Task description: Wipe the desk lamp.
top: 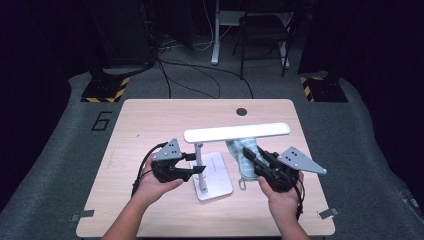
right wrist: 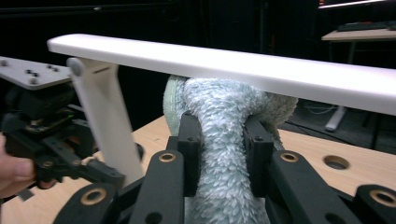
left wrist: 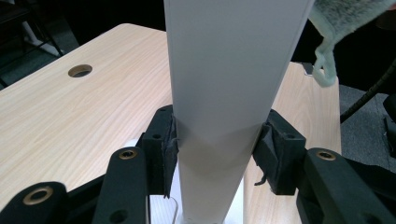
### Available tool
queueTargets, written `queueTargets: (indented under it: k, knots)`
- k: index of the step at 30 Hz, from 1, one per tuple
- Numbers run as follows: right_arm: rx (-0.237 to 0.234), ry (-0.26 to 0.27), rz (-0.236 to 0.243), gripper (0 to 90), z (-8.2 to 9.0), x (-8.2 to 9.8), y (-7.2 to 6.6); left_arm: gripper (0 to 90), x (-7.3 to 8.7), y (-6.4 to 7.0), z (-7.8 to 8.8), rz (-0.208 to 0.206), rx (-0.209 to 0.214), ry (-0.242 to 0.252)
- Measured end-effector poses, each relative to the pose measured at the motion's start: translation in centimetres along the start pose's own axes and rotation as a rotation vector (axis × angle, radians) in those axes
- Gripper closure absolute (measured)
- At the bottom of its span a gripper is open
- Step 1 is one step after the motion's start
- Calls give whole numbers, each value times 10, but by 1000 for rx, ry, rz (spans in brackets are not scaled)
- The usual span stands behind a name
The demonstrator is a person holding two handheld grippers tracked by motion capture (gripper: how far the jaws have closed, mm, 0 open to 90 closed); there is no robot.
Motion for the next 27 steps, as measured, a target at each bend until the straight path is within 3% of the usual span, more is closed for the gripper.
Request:
queueTargets:
  k: [15,27]
  knots:
    - [170,50,-47,735,34,-4,61,527,0,0,0,3,-9,4]
    - [225,69,-75,735,47,-2,82,527,0,0,-1,1,-7,3]
Point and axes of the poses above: each handheld gripper's, and its own axes: z roughly backward along the jaws, x roughly out of its underside, y roughly to its right, the point moved 5 cm from there along -z, roughly forward along the jaws, and after that the axes turned 9 degrees about -z, right-handed, at the moved point
